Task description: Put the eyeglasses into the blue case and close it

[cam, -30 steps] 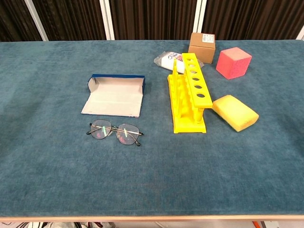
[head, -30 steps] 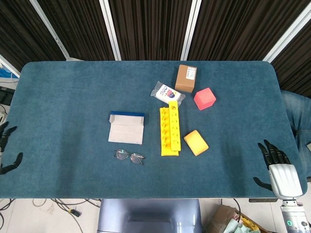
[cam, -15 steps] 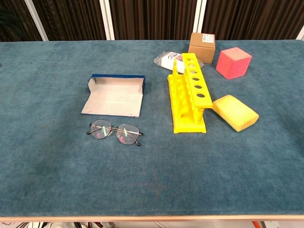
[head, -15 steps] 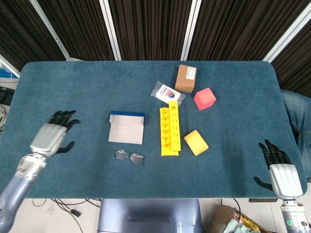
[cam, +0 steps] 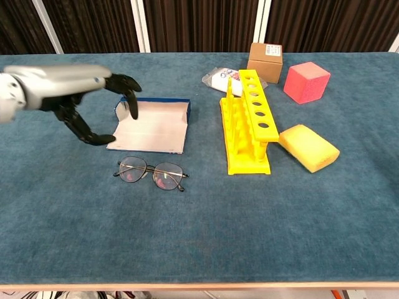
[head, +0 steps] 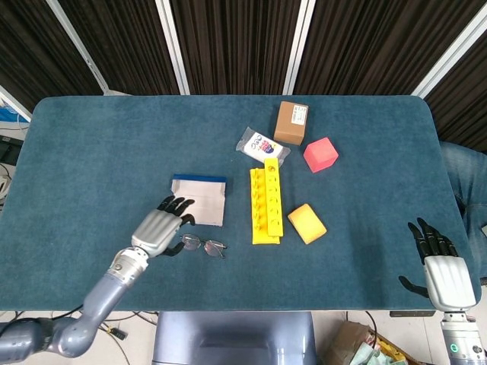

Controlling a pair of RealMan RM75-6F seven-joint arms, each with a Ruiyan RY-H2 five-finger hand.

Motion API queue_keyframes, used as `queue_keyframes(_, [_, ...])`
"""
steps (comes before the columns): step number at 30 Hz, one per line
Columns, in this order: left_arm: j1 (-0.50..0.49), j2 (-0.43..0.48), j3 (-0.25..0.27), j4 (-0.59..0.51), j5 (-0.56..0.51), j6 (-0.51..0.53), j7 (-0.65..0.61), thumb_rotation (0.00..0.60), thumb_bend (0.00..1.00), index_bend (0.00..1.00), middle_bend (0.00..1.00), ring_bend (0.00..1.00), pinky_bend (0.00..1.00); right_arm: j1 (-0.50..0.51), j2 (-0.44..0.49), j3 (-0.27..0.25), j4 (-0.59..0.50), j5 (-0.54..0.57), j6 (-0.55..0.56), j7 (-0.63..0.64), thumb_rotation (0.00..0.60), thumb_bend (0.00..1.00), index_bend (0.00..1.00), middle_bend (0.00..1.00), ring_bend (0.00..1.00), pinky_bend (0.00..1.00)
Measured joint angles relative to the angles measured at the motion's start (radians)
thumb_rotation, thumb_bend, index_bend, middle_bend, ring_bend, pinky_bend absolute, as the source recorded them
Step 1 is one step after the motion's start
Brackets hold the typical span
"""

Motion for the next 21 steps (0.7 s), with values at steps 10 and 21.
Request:
queue_keyframes(10, [-0.059, -0.176, 0.032, 0.137, -0.058, 0.071, 0.084, 0.600, 0.32, 0.43, 0.08, 0.00, 0.00, 0.004, 0.003, 0.003, -0.004, 0.008, -0.011, 0.005, 0.600, 0.11, 0.00, 0.00, 0.11, 0.19])
queue_keyframes(21, [-0.068, -0.263, 0.063, 0.244, -0.043, 0.107, 0.086, 0.600, 0.33, 0.46, 0.09, 0.00, 0.00, 0.005, 0.006, 0.006, -0.008, 0.016, -0.014, 0.008, 0.600, 0.12, 0.00, 0.00, 0.11, 0.19])
